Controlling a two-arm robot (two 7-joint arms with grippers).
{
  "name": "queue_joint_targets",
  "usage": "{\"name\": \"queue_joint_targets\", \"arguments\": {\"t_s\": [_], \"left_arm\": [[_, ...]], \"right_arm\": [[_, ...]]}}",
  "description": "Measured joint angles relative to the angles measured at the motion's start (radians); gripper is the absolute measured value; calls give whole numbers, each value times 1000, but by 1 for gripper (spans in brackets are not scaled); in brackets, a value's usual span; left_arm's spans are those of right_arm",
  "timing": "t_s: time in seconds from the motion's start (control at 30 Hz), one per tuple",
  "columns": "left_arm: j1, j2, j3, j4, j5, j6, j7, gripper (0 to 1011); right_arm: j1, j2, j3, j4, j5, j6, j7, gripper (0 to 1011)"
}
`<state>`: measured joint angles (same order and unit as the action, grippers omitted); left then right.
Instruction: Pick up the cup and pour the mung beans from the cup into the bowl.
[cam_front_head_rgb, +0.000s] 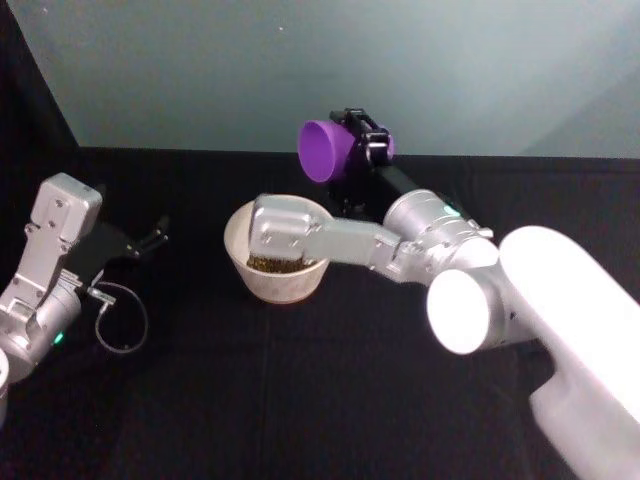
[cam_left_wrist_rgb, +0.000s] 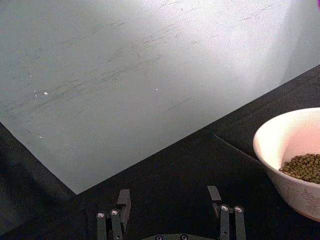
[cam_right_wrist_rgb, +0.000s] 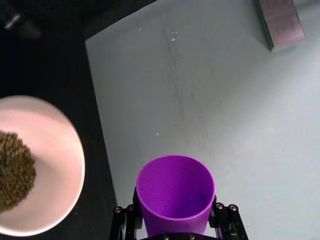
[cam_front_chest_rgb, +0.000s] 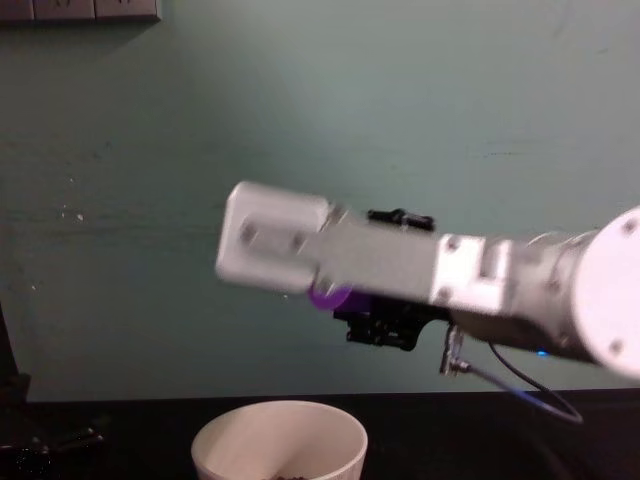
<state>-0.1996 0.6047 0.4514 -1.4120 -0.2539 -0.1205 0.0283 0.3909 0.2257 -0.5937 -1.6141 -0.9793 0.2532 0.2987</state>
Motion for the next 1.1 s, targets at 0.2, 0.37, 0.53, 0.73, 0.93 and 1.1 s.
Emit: {"name": "queue_joint_targets", "arguments": {"t_s": [0.2,0.37,0.53,0.73,0.93,1.1], "left_arm": [[0,0,0,0,0,0,0,1000],[0,0,0,0,0,0,0,1000],[0,0,0,0,0,0,0,1000],[0,0,0,0,0,0,0,1000],[0,0,0,0,0,0,0,1000],[0,0,0,0,0,0,0,1000]], "right_arm": [[-27,-15,102,-20,189,-29,27,717],[-74,-42,242,-17,460,-86,55,717],[-109,-64,319,20,614,-136,60,717],[-152,-97,395,104,795,-212,77,717],[-165,-120,435,215,939,-296,117,717],[-161,-132,448,298,1016,-338,145,717]]}}
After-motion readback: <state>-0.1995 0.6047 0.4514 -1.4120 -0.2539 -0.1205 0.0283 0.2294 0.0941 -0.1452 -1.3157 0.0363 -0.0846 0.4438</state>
